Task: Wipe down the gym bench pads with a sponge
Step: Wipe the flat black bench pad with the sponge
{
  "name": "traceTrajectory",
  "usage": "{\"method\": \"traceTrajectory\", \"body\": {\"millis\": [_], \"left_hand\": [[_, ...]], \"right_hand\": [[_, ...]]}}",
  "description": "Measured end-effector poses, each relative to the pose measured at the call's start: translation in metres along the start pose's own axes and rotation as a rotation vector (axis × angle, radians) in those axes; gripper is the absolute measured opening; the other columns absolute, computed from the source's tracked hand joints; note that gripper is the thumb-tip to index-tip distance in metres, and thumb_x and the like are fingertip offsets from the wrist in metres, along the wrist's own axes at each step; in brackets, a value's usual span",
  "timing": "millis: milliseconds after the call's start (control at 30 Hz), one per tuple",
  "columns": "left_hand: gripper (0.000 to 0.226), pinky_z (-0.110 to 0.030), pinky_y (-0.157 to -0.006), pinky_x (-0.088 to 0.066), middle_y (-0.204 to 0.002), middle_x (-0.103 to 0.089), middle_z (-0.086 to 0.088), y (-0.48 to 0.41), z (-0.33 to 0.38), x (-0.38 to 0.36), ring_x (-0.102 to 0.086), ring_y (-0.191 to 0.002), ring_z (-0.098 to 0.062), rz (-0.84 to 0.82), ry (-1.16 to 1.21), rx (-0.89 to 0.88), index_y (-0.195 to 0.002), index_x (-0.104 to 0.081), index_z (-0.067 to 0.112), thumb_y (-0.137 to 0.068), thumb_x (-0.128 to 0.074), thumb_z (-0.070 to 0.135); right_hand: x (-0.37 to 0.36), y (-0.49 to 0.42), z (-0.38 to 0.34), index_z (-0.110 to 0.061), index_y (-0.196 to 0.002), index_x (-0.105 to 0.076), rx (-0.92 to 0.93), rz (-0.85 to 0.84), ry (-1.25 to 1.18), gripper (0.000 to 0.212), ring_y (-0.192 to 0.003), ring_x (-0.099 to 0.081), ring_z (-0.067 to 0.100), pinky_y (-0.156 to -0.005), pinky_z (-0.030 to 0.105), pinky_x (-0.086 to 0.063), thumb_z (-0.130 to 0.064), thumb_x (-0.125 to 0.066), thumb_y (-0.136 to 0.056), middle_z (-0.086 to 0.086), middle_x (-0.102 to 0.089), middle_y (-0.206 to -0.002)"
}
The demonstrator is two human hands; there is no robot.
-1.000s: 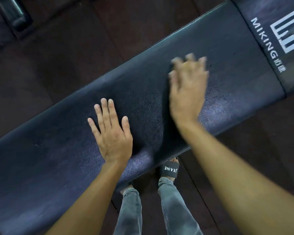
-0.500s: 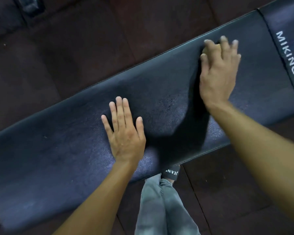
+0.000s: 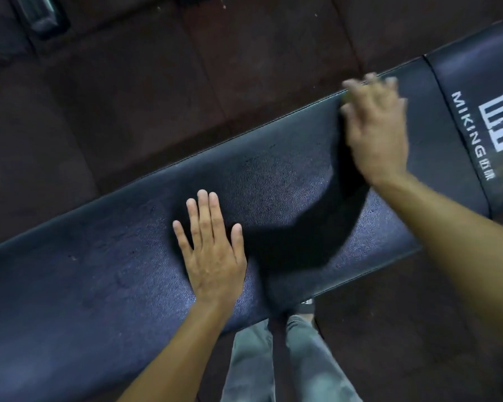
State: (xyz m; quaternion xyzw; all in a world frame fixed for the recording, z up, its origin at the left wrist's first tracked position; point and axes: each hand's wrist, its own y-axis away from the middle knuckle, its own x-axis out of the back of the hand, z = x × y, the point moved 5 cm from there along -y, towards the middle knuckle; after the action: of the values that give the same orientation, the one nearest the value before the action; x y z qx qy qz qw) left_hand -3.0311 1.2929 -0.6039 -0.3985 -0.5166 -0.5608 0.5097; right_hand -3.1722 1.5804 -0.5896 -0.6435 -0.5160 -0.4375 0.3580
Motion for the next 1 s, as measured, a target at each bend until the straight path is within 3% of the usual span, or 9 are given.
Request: {"method": "traceTrajectory", "body": {"millis": [67,133,200,300,433,500,633,767,1000], "left_hand": [[0.062,-0.053,-0.122,-0.007,-0.164,-0.007,-0.003,0.0,0.001,0.0,-0.002,-0.152,-0.02,-0.008,0.002,0.004,-0.156,-0.01,0.012,-0.102,-0.023,0.04],[0.062,-0.053,-0.122,-0.005,-0.165,-0.005,-0.002,-0.001,0.001,0.0,0.0,-0.152,-0.02,-0.022,0.008,0.007,-0.156,-0.008,0.013,-0.102,-0.022,0.04],[0.062,-0.053,-0.122,-0.005,-0.164,-0.006,-0.002,-0.001,0.003,0.001,0.0,-0.152,-0.02,-0.022,0.016,0.011,-0.156,-0.009,0.012,-0.102,-0.022,0.038],[0.06,-0.052,-0.122,-0.004,-0.164,-0.007,-0.004,-0.001,0.011,0.002,0.0,-0.152,-0.02,-0.009,0.072,0.07,-0.156,-0.012,0.01,-0.102,-0.022,0.036],[0.061,-0.052,-0.122,-0.004,-0.164,-0.004,-0.006,-0.006,0.052,-0.001,0.002,-0.152,-0.02,-0.006,0.109,0.096,-0.155,-0.011,0.008,-0.103,-0.023,0.037],[0.061,-0.052,-0.122,-0.003,-0.164,-0.006,-0.005,-0.014,0.088,-0.004,0.001,-0.152,-0.02,-0.011,0.122,0.049,-0.155,-0.012,0.01,-0.103,-0.023,0.038],[0.06,-0.051,-0.123,-0.002,-0.164,-0.009,-0.003,-0.041,0.161,-0.012,-0.002,-0.152,-0.02,-0.011,0.155,-0.016,-0.155,-0.015,0.011,-0.102,-0.024,0.038],[0.057,-0.052,-0.122,-0.003,-0.164,-0.013,-0.002,-0.065,0.203,-0.019,-0.005,-0.152,-0.021,0.025,0.128,-0.01,-0.155,-0.017,0.013,-0.102,-0.023,0.034],[0.056,-0.051,-0.122,0.0,-0.165,-0.008,0.002,-0.065,0.204,-0.021,0.001,-0.152,-0.017,0.021,0.122,0.015,-0.156,-0.012,0.016,-0.103,-0.021,0.029]], "right_hand": [[0.004,-0.013,0.014,-0.03,-0.145,-0.046,-0.35,0.091,-0.02,0.043,-0.15,-0.018,0.032,-0.121,0.052,-0.016,-0.033,-0.037,-0.103,0.003,-0.034,-0.158],[-0.008,-0.011,-0.017,-0.03,-0.143,-0.048,-0.482,0.148,0.017,0.042,-0.149,-0.022,0.032,-0.119,0.05,-0.021,-0.034,-0.037,-0.102,0.002,-0.039,-0.156],[-0.029,0.002,-0.077,-0.028,-0.135,-0.056,-0.274,0.127,0.01,0.039,-0.143,-0.034,0.032,-0.112,0.051,-0.03,-0.037,-0.041,-0.1,0.003,-0.05,-0.146],[-0.056,0.052,-0.151,-0.024,-0.126,-0.064,0.296,-0.046,-0.049,0.032,-0.14,-0.041,0.033,-0.113,0.05,-0.032,-0.033,-0.053,-0.097,0.006,-0.058,-0.138],[-0.045,0.051,-0.101,-0.026,-0.128,-0.063,0.637,-0.144,-0.064,0.033,-0.14,-0.043,0.029,-0.116,0.046,-0.032,-0.037,-0.048,-0.101,0.006,-0.056,-0.143],[-0.027,0.019,-0.041,-0.027,-0.129,-0.063,0.549,-0.066,-0.013,0.034,-0.141,-0.043,0.03,-0.115,0.048,-0.03,-0.038,-0.048,-0.1,0.004,-0.055,-0.144],[0.023,-0.041,0.076,-0.028,-0.138,-0.055,0.056,0.08,-0.003,0.039,-0.147,-0.03,0.032,-0.12,0.053,-0.019,-0.038,-0.043,-0.102,0.003,-0.045,-0.152],[0.025,-0.021,0.07,-0.024,-0.135,-0.059,-0.1,0.125,-0.082,0.036,-0.147,-0.029,0.034,-0.119,0.05,-0.019,-0.033,-0.047,-0.102,0.006,-0.048,-0.15],[0.033,0.083,0.073,-0.026,-0.13,-0.064,0.769,-0.213,-0.072,0.031,-0.141,-0.043,0.028,-0.115,0.046,-0.036,-0.035,-0.052,-0.103,0.004,-0.056,-0.144]]}}
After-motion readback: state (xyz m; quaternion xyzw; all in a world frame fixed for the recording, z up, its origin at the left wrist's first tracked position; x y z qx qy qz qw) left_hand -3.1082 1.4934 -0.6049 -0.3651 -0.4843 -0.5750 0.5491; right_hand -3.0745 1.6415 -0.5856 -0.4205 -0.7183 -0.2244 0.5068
